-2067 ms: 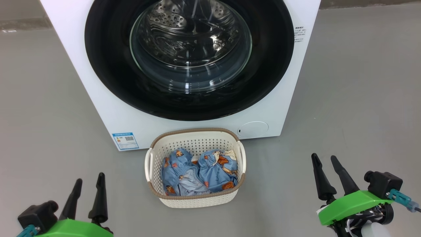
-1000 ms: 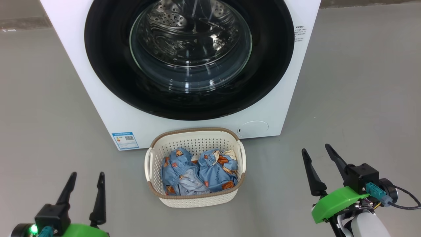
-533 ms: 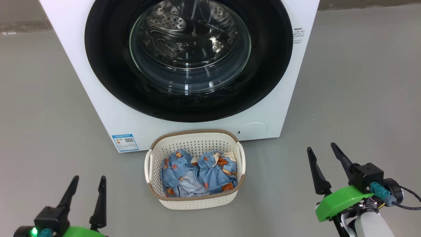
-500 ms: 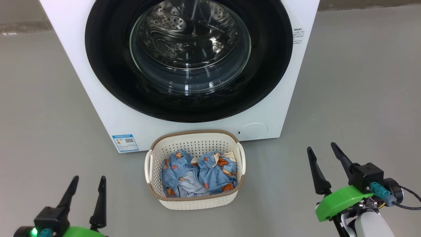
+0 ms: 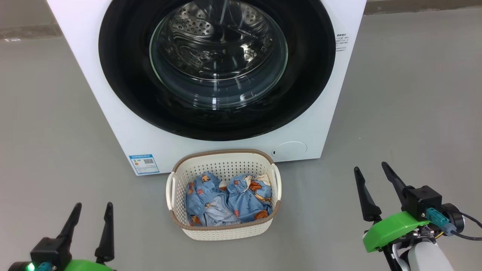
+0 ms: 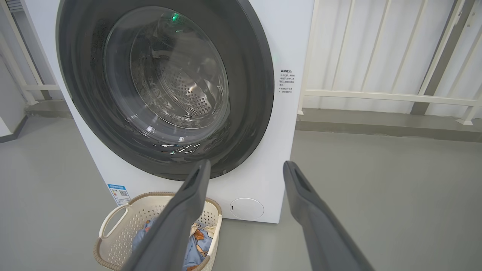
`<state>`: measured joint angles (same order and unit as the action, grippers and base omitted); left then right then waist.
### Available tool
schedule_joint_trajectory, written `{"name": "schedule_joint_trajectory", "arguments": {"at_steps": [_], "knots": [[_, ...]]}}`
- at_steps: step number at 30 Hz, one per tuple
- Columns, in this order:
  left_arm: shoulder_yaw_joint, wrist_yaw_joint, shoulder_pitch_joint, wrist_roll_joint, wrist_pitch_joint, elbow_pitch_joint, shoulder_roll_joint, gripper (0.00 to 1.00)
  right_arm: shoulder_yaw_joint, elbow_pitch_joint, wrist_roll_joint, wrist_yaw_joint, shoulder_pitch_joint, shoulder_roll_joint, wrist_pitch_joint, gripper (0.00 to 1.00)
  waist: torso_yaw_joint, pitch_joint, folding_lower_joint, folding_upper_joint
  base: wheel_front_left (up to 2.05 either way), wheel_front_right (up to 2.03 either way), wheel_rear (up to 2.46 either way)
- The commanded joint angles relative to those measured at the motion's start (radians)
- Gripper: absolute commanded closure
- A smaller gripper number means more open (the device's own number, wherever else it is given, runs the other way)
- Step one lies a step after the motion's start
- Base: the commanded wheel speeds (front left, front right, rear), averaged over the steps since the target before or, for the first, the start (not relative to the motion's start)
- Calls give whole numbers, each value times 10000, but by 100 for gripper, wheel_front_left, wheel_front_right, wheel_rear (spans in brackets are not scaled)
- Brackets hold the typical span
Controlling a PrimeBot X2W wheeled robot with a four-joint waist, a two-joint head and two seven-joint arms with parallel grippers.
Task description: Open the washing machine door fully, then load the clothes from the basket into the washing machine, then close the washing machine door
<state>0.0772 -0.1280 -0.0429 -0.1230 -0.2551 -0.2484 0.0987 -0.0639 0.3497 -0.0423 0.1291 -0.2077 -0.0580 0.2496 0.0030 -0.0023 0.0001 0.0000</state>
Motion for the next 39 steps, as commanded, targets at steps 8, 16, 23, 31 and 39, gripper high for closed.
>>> {"name": "schedule_joint_trajectory", "arguments": {"at_steps": [8,16,23,31,39], "knots": [[244,-20,-532,-170,-67,378,285,0,71,-345,73,16,-254,23,122,0,-10,102,0,0,0,0,0],[149,-24,-566,-231,-67,680,272,0,50,-368,133,16,-261,38,122,0,21,217,0,0,14,14,-29],[6,-25,-675,-292,-67,657,314,0,-2,-385,178,16,-337,51,122,0,71,352,0,0,70,70,-140],[-69,-26,-814,-341,-67,619,366,0,-75,-401,223,16,-393,61,122,0,122,527,0,0,118,118,-236],[77,-26,-981,-485,-67,762,342,0,-130,-434,190,16,-467,69,122,0,161,703,0,0,120,120,-241]]}}
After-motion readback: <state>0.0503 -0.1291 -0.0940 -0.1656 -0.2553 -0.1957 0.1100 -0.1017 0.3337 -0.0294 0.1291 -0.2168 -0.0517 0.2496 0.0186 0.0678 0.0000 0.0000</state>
